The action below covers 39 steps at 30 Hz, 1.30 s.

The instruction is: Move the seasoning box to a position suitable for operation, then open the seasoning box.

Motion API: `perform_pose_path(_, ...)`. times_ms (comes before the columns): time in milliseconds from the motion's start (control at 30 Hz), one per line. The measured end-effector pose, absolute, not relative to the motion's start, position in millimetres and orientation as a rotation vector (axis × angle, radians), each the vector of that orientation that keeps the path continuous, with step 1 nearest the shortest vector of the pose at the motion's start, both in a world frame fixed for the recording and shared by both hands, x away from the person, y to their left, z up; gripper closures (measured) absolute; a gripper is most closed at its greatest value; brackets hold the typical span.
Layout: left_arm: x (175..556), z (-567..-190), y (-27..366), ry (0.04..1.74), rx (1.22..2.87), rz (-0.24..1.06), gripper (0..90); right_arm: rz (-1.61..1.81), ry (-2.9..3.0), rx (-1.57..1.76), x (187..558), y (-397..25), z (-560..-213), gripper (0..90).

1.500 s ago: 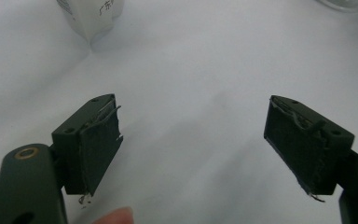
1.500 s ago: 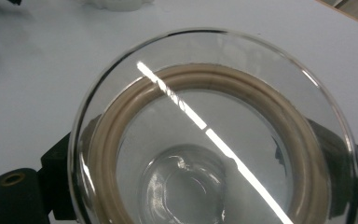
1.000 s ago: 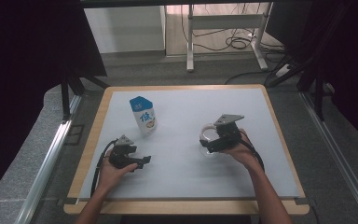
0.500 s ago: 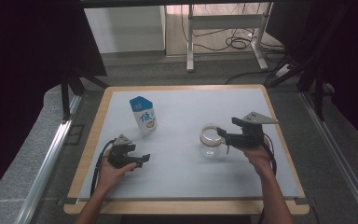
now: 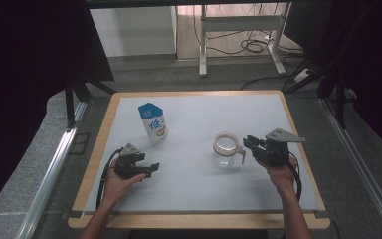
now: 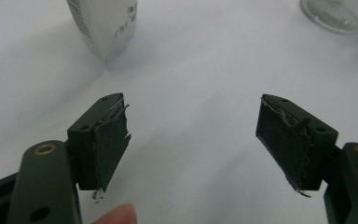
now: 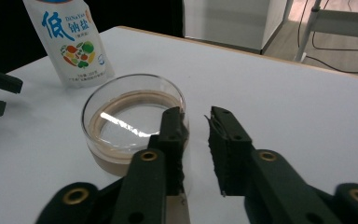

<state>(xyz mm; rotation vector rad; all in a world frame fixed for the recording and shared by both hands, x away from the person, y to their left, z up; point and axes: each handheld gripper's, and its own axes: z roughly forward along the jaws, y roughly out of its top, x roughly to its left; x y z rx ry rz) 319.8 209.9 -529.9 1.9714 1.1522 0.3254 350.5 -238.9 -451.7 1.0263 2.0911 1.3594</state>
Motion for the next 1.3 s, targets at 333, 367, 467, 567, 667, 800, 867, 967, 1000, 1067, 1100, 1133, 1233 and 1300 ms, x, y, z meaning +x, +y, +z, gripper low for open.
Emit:
perform_pose_path(333, 319, -532, 208, 1.146, 1.990, 0.321, 25.5, 1.353, 2.132, 1.017, 349, -238, -455, 90.0)
perform_pose_path(367, 320, -532, 207, 1.148, 1.989, 0.320, 25.6, 1.351, 2.136, 1.015, 349, -237, -456, 90.0)
perform_pose_path(467, 319, -532, 208, 1.145, 1.992, 0.319, 25.5, 1.338, 2.134, 1.008, 348, -235, -456, 90.0)
perform_pose_path(567, 318, -533, 207, 1.150, 1.989, 0.318, 25.5, 1.344, 2.127, 0.996, 346, -234, -453, 90.0)
perform_pose_path(667, 318, -534, 207, 1.152, 1.992, 0.315, 25.8, 1.347, 2.130, 0.988, 346, -233, -453, 90.0)
perform_pose_path(800, 318, -533, 205, 1.144, 1.979, 0.322, 28.9, 1.345, 2.147, 0.987, 347, -230, -456, 90.0)
perform_pose_path(867, 318, -531, 202, 1.139, 1.968, 0.327, 31.2, 1.347, 2.143, 0.990, 346, -231, -456, 90.0)
perform_pose_path(967, 319, -527, 198, 1.129, 1.950, 0.311, 39.1, 1.385, 2.124, 1.010, 344, -234, -459, 90.0)
perform_pose_path(1000, 320, -526, 197, 1.121, 1.943, 0.291, 41.8, 1.384, 2.124, 1.005, 343, -234, -459, 90.0)
perform_pose_path(1067, 323, -521, 195, 1.099, 1.933, 0.262, 47.1, 1.382, 2.122, 1.004, 341, -234, -459, 90.0)
perform_pose_path(1100, 323, -520, 194, 1.095, 1.930, 0.258, 47.1, 1.382, 2.122, 1.004, 341, -234, -459, 90.0)
perform_pose_path(1133, 325, -518, 191, 1.083, 1.925, 0.249, 51.1, 1.388, 2.113, 0.998, 340, -234, -460, 90.0)
perform_pose_path(1233, 329, -515, 184, 1.057, 1.921, 0.228, 56.8, 1.412, 2.102, 0.995, 340, -236, -462, 90.0)
perform_pose_path(1300, 331, -513, 178, 1.039, 1.922, 0.219, 59.0, 1.433, 2.095, 1.004, 341, -238, -463, 90.0)
